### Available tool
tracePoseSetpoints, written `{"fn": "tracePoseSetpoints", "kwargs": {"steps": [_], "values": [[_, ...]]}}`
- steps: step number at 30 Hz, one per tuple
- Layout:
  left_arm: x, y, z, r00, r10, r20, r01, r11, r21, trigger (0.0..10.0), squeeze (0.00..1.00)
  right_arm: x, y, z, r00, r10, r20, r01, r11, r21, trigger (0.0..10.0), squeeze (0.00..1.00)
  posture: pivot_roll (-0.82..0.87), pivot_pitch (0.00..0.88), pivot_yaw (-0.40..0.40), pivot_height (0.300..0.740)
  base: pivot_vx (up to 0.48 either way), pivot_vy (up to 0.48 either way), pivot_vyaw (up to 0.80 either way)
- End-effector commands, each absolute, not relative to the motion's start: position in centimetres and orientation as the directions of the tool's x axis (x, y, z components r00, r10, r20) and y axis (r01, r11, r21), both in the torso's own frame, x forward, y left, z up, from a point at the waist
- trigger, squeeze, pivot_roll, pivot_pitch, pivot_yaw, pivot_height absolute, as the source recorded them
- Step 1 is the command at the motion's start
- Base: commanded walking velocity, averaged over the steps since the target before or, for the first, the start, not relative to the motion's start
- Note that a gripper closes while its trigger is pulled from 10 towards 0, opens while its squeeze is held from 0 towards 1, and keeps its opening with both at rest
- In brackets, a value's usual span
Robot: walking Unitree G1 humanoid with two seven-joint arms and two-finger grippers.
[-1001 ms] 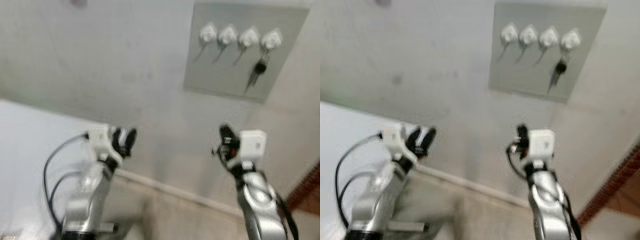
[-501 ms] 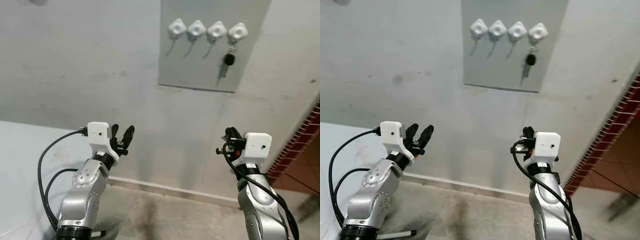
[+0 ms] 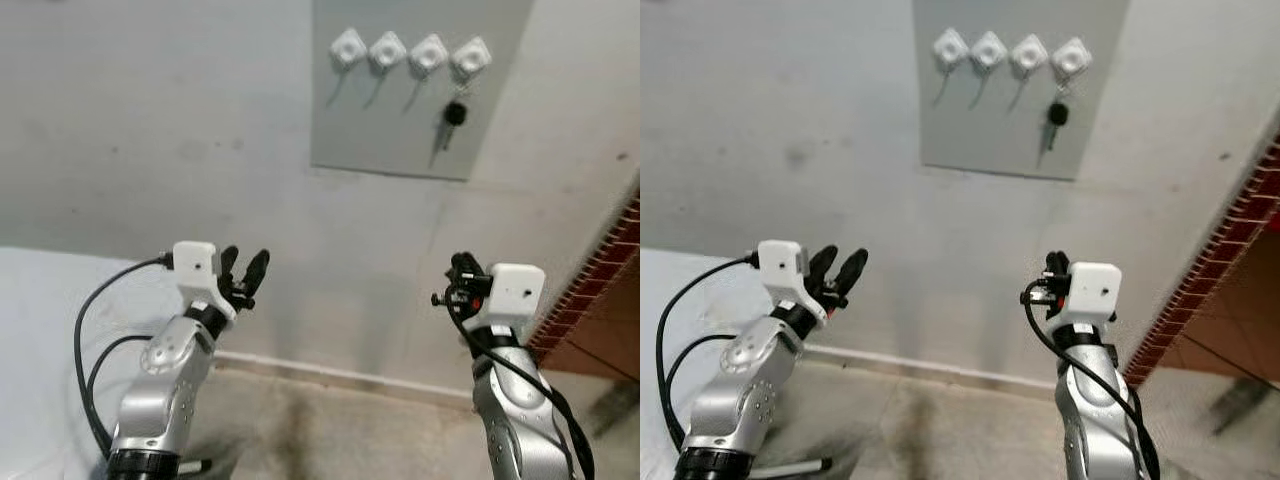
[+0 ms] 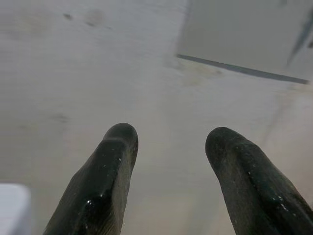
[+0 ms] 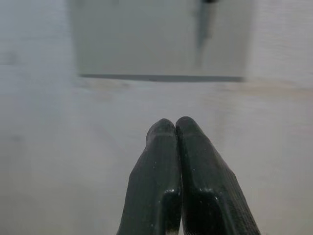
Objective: Hang keys on a hook
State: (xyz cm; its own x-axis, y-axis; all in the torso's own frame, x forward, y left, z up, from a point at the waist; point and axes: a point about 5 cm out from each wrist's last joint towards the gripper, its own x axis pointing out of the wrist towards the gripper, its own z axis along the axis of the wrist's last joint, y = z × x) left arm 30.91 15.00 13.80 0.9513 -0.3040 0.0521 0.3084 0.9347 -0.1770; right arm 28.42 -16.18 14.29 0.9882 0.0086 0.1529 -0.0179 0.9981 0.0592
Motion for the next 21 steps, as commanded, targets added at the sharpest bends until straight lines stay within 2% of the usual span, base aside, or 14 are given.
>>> {"fn": "tracePoseSetpoints", "kwargs": {"steps": [1,21], "values": [[31.01,14.95,14.10,0.945,-0.323,0.053,0.327,0.932,-0.157,10.0,0.00,28.42,-15.80,14.81,0.983,0.020,0.182,-0.031,0.998,0.061,10.0,0.00,0.13,0.000,0.036,0.736,0.446,0.000,0.00],[30.98,14.66,13.96,0.938,-0.345,0.040,0.347,0.927,-0.141,10.0,0.00,28.34,-15.63,14.64,0.982,0.020,0.186,-0.033,0.997,0.066,10.0,0.00,0.13,0.000,0.042,0.736,0.464,0.000,0.00]]}}
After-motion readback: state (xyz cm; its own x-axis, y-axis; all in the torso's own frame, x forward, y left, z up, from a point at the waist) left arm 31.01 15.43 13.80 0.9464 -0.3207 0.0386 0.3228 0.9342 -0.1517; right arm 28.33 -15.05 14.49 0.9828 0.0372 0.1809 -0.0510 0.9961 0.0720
